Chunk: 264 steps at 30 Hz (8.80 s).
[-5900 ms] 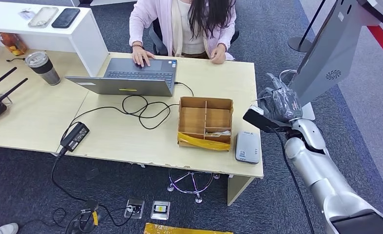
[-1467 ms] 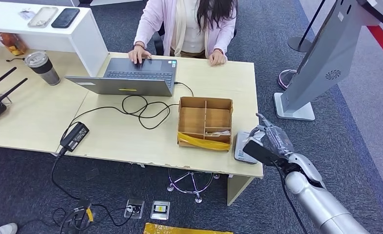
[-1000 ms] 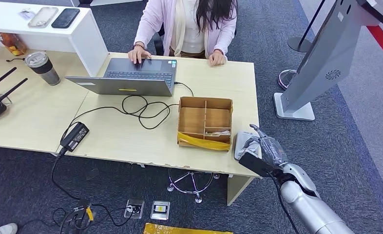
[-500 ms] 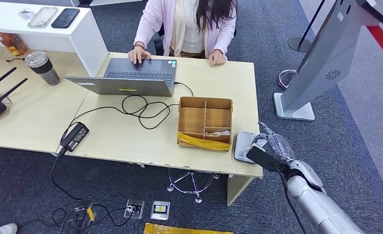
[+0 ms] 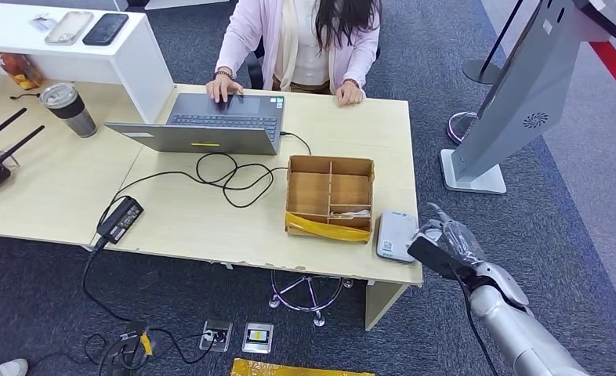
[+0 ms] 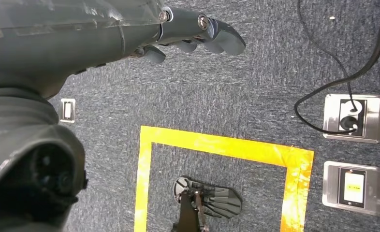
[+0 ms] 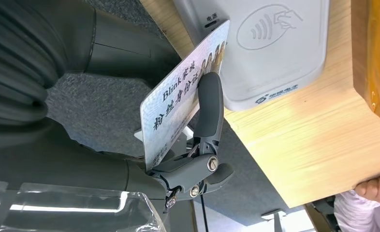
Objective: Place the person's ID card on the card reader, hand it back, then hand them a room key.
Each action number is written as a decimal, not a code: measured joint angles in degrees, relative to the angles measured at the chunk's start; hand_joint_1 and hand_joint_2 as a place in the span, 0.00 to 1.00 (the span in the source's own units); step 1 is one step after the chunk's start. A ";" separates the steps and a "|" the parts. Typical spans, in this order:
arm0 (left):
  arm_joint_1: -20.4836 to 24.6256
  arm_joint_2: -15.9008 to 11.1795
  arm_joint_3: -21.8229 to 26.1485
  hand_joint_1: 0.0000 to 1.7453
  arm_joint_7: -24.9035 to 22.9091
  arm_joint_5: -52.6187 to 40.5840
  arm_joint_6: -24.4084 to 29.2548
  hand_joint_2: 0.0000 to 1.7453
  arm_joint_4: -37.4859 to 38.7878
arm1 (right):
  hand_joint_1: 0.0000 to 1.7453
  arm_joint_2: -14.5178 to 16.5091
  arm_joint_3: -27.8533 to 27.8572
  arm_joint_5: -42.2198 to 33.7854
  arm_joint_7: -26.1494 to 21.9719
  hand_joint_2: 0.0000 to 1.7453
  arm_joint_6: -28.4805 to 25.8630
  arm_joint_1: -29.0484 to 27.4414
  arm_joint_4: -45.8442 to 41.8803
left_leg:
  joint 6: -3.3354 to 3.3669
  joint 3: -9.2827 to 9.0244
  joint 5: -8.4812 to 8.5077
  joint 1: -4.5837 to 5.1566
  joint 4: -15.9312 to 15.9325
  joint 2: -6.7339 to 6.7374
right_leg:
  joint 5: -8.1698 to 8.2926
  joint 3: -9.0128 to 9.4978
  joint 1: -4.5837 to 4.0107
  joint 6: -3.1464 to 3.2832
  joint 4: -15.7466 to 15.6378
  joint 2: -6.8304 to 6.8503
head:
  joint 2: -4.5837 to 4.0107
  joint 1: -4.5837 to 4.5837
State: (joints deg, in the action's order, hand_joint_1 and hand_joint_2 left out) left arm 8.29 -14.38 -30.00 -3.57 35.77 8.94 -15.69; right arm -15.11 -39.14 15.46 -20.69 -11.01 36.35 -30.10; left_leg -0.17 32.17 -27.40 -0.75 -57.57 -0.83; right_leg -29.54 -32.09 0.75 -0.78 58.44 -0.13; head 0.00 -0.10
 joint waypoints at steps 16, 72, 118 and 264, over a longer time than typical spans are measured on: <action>0.04 -0.15 -0.72 0.00 1.05 0.65 -0.26 0.00 0.04 | 1.00 0.67 0.97 2.57 -1.13 1.00 -1.55 2.85 2.52 | 0.00 0.02 0.00 0.01 0.00 0.00 | 0.01 0.00 0.01 -0.01 0.01 0.00 | 0.00 -0.01; 1.73 -2.34 -7.29 0.00 6.85 -7.67 -4.35 0.00 1.05 | 0.00 11.14 4.37 19.57 5.69 1.00 -2.36 19.31 6.03 | -0.01 0.02 0.03 -0.02 -0.01 -0.01 | 0.02 -0.03 -0.02 0.00 0.05 0.00 | 0.00 0.00; 0.46 1.67 1.67 0.00 2.72 -0.57 4.64 0.00 2.08 | 0.00 -10.88 0.78 18.07 29.24 1.00 -10.82 -13.10 -49.13 | -0.01 0.00 0.00 -0.01 -0.01 -0.01 | 0.00 0.00 -0.01 0.01 0.00 0.01 | 0.00 -0.01; -1.30 0.12 10.36 0.00 3.33 -33.19 -5.35 0.00 -2.67 | 0.00 21.62 3.40 53.36 36.15 1.00 -6.02 -5.40 -12.27 | -0.04 0.01 0.02 -0.04 0.02 0.00 | -0.01 -0.01 -0.04 0.03 0.04 0.00 | 0.00 0.02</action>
State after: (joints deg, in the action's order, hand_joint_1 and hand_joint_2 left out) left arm 6.99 -14.26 -19.64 -0.24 2.58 3.58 -18.36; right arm 6.50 -35.74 68.82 15.45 -17.03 30.96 -42.37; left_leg -0.21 32.19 -27.38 -0.79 -57.55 -0.83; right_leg -29.55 -32.10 0.71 -0.75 58.48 -0.13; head 0.00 -0.09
